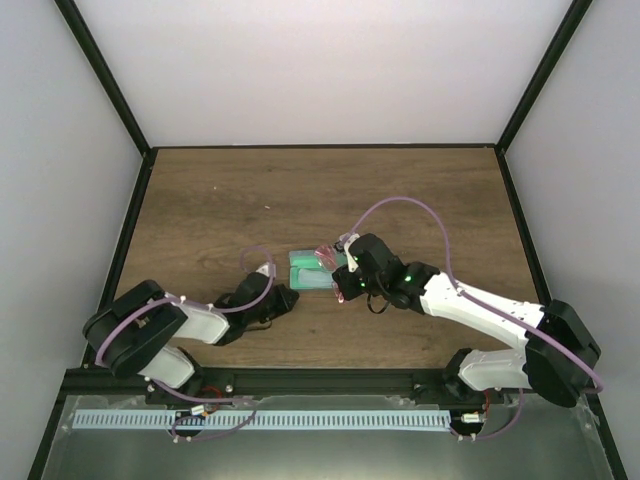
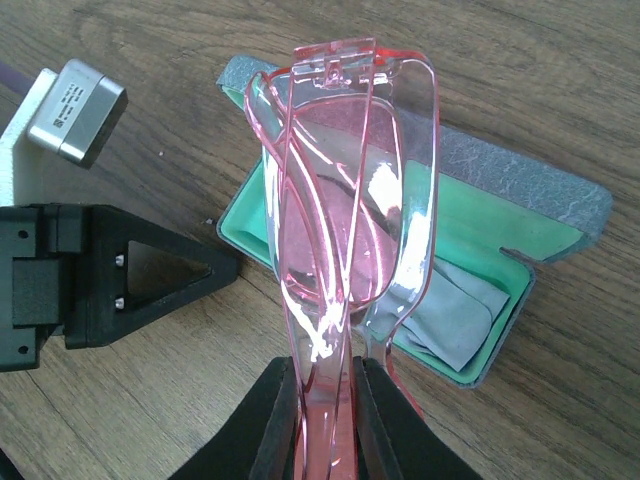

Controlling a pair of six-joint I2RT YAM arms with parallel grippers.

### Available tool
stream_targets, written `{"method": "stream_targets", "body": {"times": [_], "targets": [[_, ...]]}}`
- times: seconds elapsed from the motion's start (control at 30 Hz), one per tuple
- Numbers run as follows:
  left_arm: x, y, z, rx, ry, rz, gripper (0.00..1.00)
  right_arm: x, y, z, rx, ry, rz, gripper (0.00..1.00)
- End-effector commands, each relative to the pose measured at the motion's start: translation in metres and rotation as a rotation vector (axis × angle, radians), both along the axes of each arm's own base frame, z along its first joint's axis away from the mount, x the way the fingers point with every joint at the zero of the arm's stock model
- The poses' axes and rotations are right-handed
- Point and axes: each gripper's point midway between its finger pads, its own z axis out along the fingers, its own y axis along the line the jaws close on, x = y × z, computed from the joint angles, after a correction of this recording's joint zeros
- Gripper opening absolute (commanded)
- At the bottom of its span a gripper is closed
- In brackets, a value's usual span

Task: Organize the sunglasses
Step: Adjust the sunglasses case at the center of the board.

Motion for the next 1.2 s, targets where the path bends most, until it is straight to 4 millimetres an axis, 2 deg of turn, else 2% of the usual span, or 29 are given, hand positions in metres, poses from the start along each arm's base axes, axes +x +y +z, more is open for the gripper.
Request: {"method": "stream_targets", "body": {"times": [0.0, 0.43, 0.57, 0.7, 0.93, 1.17], "targets": [[0.008, -0.01, 0.002, 0.001, -0.008, -0.009, 0.04, 0.003, 0.003, 0.008, 0.012, -0.037, 0.005, 0.07], [0.044, -0.007, -0.023, 0.044, 0.04, 0.048, 0.04, -0.002, 0.002, 0.01, 0.021, -0.041, 0.03, 0.07], [0.058, -0.018, -0.025, 0.01, 0.051, 0.056, 0.04, -0.002, 0.002, 0.011, 0.028, -0.047, 0.031, 0.07], [0.07, -0.019, -0.022, 0.02, 0.044, 0.081, 0.04, -0.003, 0.002, 0.005, 0.014, -0.03, 0.034, 0.07], [0.063, -0.008, -0.015, 0.032, 0.028, 0.096, 0.04, 0.005, 0.009, 0.002, 0.005, 0.006, 0.001, 0.06], [0.048, 0.013, 0.003, 0.041, -0.026, 0.111, 0.04, 0.02, 0.031, 0.006, 0.025, 0.057, -0.036, 0.04]]}}
